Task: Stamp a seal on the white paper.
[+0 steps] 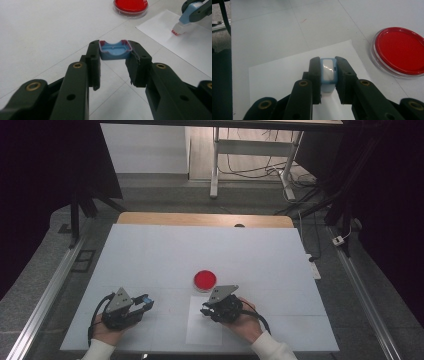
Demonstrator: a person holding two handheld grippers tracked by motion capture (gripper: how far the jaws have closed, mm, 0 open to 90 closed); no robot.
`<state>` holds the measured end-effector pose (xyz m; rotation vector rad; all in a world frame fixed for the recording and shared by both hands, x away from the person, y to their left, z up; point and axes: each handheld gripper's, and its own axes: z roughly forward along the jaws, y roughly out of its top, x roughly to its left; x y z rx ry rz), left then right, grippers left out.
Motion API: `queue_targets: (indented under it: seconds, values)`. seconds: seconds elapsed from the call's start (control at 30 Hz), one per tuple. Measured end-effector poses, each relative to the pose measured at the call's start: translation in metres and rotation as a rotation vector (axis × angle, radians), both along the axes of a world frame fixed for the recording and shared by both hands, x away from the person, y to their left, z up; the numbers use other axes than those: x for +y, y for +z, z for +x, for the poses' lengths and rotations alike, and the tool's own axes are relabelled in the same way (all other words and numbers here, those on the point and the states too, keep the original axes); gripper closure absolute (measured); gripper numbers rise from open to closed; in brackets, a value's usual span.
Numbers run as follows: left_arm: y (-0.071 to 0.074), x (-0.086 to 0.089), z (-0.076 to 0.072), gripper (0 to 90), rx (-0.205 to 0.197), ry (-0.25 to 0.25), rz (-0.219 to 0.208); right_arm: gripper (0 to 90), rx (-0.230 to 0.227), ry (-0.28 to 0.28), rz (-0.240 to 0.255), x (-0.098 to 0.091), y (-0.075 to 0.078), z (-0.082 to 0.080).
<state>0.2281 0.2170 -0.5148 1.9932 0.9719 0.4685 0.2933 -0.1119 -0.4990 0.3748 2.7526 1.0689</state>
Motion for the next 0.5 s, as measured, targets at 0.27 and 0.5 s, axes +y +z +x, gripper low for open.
queue_targets:
  seconds: [0.27, 0.5]
  values:
    - [0.0000, -0.0001, 0.0000, 64.9, 0.001, 0.000, 0.000, 75.7, 0.004, 0.000, 0.000, 0.0009, -0.0002, -0.0003]
    - [-0.0001, -0.0001, 0.0000, 64.9, 0.001, 0.000, 0.001, 75.8, 0.007, -0.002, -0.022, 0.0026, -0.0022, 0.0004]
